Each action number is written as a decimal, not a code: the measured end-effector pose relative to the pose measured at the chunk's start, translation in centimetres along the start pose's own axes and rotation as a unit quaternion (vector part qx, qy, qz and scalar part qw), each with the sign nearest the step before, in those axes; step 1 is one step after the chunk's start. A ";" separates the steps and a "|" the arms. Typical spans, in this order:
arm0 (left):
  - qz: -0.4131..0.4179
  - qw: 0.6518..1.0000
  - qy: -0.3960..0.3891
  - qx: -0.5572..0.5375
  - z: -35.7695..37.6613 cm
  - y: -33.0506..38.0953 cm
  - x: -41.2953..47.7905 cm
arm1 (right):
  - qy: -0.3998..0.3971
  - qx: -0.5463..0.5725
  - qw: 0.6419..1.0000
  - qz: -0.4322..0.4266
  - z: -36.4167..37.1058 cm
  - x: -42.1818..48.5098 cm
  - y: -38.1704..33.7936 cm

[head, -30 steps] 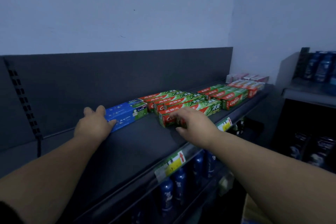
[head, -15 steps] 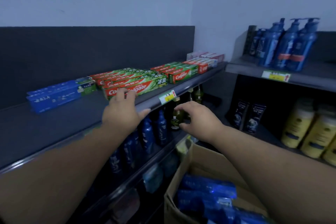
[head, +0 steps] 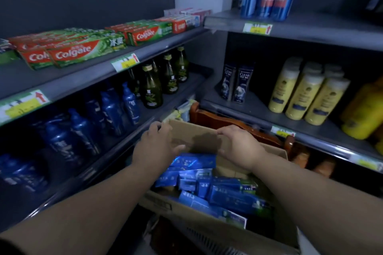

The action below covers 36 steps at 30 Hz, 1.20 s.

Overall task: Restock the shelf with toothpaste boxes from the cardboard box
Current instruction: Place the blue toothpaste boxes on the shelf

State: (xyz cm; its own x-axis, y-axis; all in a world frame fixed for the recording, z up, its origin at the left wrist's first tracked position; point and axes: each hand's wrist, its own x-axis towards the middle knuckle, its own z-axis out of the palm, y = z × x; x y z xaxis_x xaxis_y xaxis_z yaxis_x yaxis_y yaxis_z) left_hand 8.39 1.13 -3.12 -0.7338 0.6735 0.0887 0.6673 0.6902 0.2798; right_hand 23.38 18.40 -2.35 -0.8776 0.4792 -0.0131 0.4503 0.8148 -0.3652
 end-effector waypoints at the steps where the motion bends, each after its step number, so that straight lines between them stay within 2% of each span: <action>1: -0.003 1.000 -0.021 -0.002 1.0 0.1 -0.1 | -0.009 0.006 1.000 0.013 0.8 -0.4 0.8; 7: -0.009 0.994 -0.112 0.001 6.0 0.4 0.1 | -0.077 0.019 0.993 0.083 4.8 -2.1 5.2; 11: 0.015 0.982 -0.190 -0.008 8.6 1.7 0.3 | -0.119 0.025 0.984 0.128 6.1 -2.7 7.5; 15: 0.073 0.947 -0.307 -0.055 11.1 3.5 0.2 | -0.170 0.021 0.972 0.159 7.3 -3.3 8.8; 18: 0.118 0.917 -0.380 -0.016 12.4 4.8 0.1 | -0.197 0.020 0.963 0.183 8.1 -3.6 9.4; 24: 0.179 0.911 -0.362 0.090 13.5 7.2 0.0 | -0.268 -0.018 0.942 0.202 9.6 -4.2 10.1; 28: 0.185 0.916 -0.340 0.103 13.9 7.2 0.1 | -0.292 -0.038 0.932 0.210 10.2 -4.6 10.1; 31: 0.162 0.926 -0.339 0.039 13.0 6.1 0.8 | -0.289 -0.017 0.939 0.188 9.2 -4.0 10.2; 33: 0.116 0.928 -0.346 -0.068 11.9 4.9 1.6 | -0.270 0.035 0.945 0.182 8.2 -3.2 10.2; 36: 0.043 0.926 -0.310 -0.211 10.3 3.3 2.9 | -0.190 0.156 0.945 0.215 7.0 -2.1 9.8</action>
State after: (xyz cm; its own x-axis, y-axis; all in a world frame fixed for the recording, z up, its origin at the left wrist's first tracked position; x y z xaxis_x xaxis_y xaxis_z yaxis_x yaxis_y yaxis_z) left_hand 9.80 8.11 -11.80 -0.3789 0.8344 -0.4003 0.5156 0.5495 0.6574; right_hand 28.50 23.10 -12.43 -0.6467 0.5438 -0.5349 0.7606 0.4063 -0.5064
